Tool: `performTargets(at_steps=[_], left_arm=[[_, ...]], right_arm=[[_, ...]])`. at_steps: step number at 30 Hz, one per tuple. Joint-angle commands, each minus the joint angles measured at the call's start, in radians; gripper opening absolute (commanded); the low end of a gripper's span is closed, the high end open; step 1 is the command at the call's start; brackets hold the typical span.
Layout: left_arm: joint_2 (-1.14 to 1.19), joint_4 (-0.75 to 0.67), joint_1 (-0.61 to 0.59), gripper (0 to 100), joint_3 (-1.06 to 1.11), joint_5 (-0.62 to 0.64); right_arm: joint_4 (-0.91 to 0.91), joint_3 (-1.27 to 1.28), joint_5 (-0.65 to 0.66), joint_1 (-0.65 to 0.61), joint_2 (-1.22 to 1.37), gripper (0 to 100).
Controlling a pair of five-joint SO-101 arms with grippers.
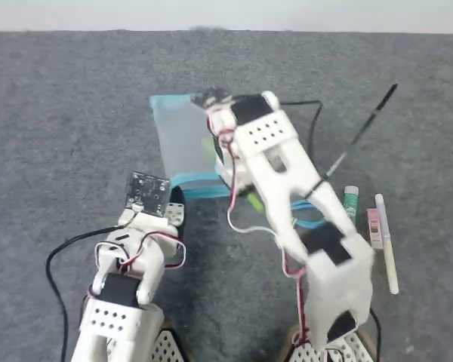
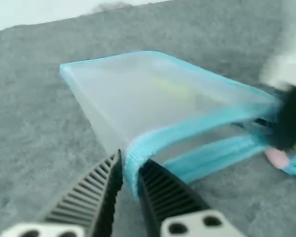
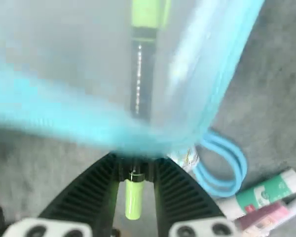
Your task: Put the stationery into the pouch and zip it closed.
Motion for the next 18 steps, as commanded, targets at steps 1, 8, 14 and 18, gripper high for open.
performTargets(at_steps=[1, 8, 14, 18], left_arm=[[-0.015, -0.037, 0.095, 1, 0.01, -0.014], [-0.015, -0.037, 0.107, 1, 0.013, -0.041], [-0.015, -0.04, 0.106, 1, 0.013, -0.041], [-0.015, -0.04, 0.106, 1, 0.013, -0.041]], right_arm=[[0.041, -0.238, -0.058, 0.015, 0.067, 1.2], [0.039, -0.311, -0.049, 0.012, 0.134, 22.0], [0.041, -0.308, -0.018, 0.008, 0.044, 22.6], [0.045, -0.276, 0.011, 0.016, -0.073, 22.6]])
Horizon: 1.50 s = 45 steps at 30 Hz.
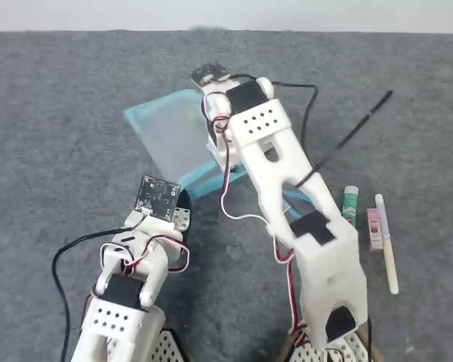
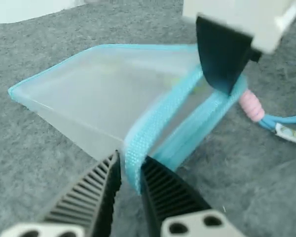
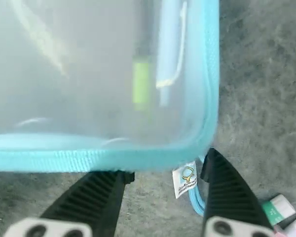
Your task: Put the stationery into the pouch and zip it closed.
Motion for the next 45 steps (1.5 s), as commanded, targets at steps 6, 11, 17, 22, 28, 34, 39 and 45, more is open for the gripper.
performTargets(at_steps=[6, 11, 17, 22, 28, 34, 39, 45], left_arm=[[-0.015, -0.038, 0.0, 1, -0.021, -0.018], [-0.015, -0.038, -0.049, 1, -0.022, -0.018], [-0.015, -0.038, -0.054, 1, -0.022, -0.018], [-0.015, -0.038, -0.054, 1, -0.021, -0.018], [-0.015, -0.034, -0.054, 1, -0.019, -0.018], [-0.015, -0.037, -0.054, 1, -0.01, -0.018], [-0.015, -0.037, -0.054, 1, -0.01, -0.018], [-0.015, -0.035, -0.054, 1, -0.01, -0.018]], right_arm=[[0.041, 0.333, 0.186, 0.062, -0.432, 18.0], [0.038, 0.672, 0.347, 0.271, -0.688, 14.8], [-0.038, 1.039, 0.598, 0.653, -0.897, 14.8], [-0.183, 1.24, 0.775, 0.952, -0.934, 14.8], [-0.318, 1.324, 0.891, 1.139, -0.871, 14.8], [-0.458, 1.384, 0.951, 1.202, -0.739, 14.8], [-0.501, 1.386, 0.95, 1.181, -0.642, 14.7], [-0.593, 1.39, 0.948, 1.179, -0.536, 14.7]])
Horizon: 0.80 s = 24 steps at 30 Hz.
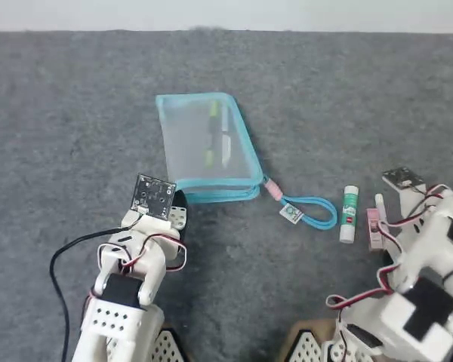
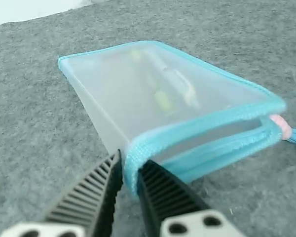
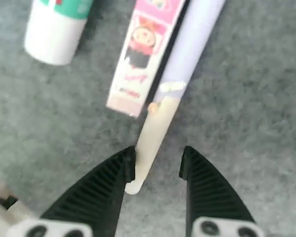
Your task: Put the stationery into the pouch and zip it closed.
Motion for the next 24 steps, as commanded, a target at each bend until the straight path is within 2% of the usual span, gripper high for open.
performTargets(at_steps=[1, 7, 11, 15, 20, 24], left_arm=[[-0.015, -0.026, -0.006, 1, -0.013, -0.009], [-0.015, -0.026, -0.006, 1, -0.013, -0.009], [-0.015, -0.026, -0.006, 1, -0.013, -0.009], [-0.015, -0.026, -0.006, 1, -0.013, -0.009], [-0.015, -0.028, -0.006, 1, -0.018, -0.009], [-0.015, -0.029, -0.006, 1, -0.018, -0.009]], right_arm=[[-0.05, 0.002, 0.012, -0.007, 0.038, 14.6], [-0.102, 0.002, 0.012, -0.007, 0.134, 13.8], [-0.096, -0.005, -0.005, -0.002, 0.131, 0.0], [-0.074, -0.006, -0.077, -0.002, 0.016, 0.7], [0.171, -0.101, -0.104, -0.068, -0.251, 0.6], [0.384, -0.184, -0.152, -0.231, -0.49, 0.6]])
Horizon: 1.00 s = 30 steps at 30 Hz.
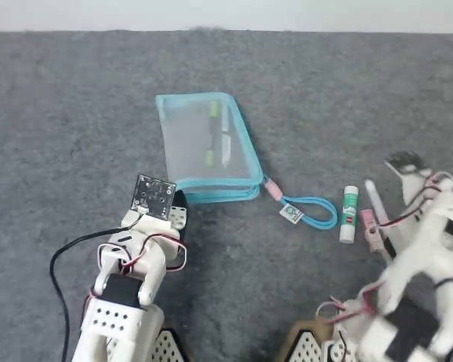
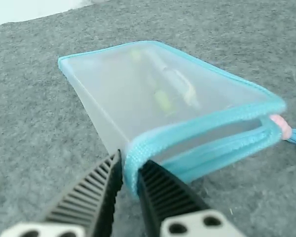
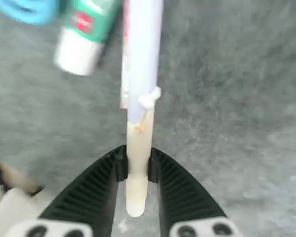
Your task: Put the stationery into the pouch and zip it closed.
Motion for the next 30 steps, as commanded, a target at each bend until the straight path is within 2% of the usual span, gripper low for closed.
performTargets(at_steps=[1, 5, 10, 14, 17, 22, 30], left_arm=[[-0.015, -0.029, -0.006, 1, -0.018, -0.009], [-0.015, -0.029, -0.006, 1, -0.019, -0.009], [-0.015, -0.029, -0.006, 1, -0.019, -0.009], [-0.015, -0.029, -0.006, 1, -0.019, -0.009], [-0.015, -0.029, -0.006, 1, -0.019, -0.009], [-0.015, -0.029, -0.006, 1, -0.019, -0.009], [-0.015, -0.029, 0.0, 1, -0.019, -0.012]], right_arm=[[0.193, -0.107, -0.072, -0.171, -0.265, 0.6], [0.355, -0.138, -0.141, -0.484, -0.421, 0.6], [0.354, -0.095, -0.269, -0.843, -0.403, 0.6], [0.308, -0.1, -0.388, -1.03, -0.271, 0.6], [0.269, -0.146, -0.442, -1.076, -0.14, 0.6], [0.26, -0.313, -0.508, -1.075, 0.073, 0.6], [0.326, -0.658, -0.629, -1.079, 0.409, 0.6]])
